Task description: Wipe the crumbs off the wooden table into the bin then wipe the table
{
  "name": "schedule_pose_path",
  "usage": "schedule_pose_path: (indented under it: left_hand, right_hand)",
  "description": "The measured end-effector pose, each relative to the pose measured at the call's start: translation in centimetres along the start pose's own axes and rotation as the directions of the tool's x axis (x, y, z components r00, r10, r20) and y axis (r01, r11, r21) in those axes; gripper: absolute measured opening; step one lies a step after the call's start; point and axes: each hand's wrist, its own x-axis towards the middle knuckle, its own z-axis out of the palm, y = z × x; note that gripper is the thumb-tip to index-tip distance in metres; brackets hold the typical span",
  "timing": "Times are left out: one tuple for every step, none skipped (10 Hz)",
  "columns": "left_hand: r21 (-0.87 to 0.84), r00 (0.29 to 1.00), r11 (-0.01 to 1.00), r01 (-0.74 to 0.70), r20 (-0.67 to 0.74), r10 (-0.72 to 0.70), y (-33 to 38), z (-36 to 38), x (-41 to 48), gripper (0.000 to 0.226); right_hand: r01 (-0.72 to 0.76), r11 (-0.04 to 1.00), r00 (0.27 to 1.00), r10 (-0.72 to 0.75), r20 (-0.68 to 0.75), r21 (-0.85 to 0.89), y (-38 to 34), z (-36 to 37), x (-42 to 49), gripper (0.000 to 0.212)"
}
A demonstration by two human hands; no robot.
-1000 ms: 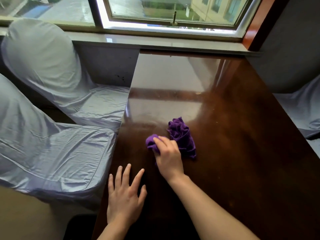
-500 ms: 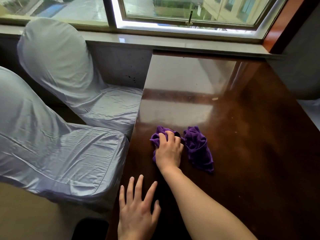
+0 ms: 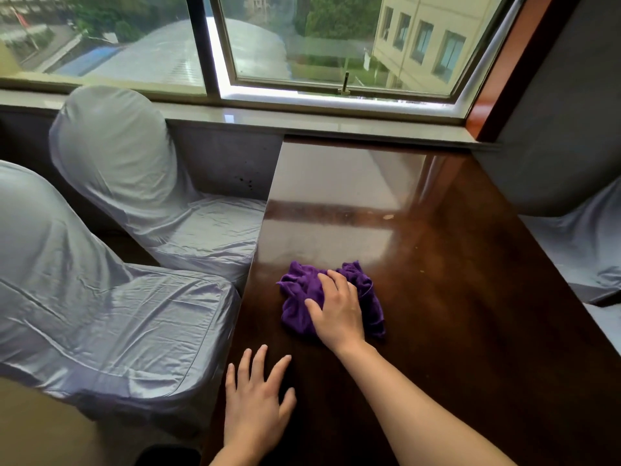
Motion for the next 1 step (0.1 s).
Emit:
schedule_pose_path:
  left_hand:
    - [-0.008, 0.997, 1.000, 0.011, 0.075, -0.011, 0.28, -1.53, 0.74, 0.061]
  right_hand:
    - [-0.002, 1.000, 1.000, 0.002, -0.021, -0.011, 0.39, -2.60, -0.78, 0.059]
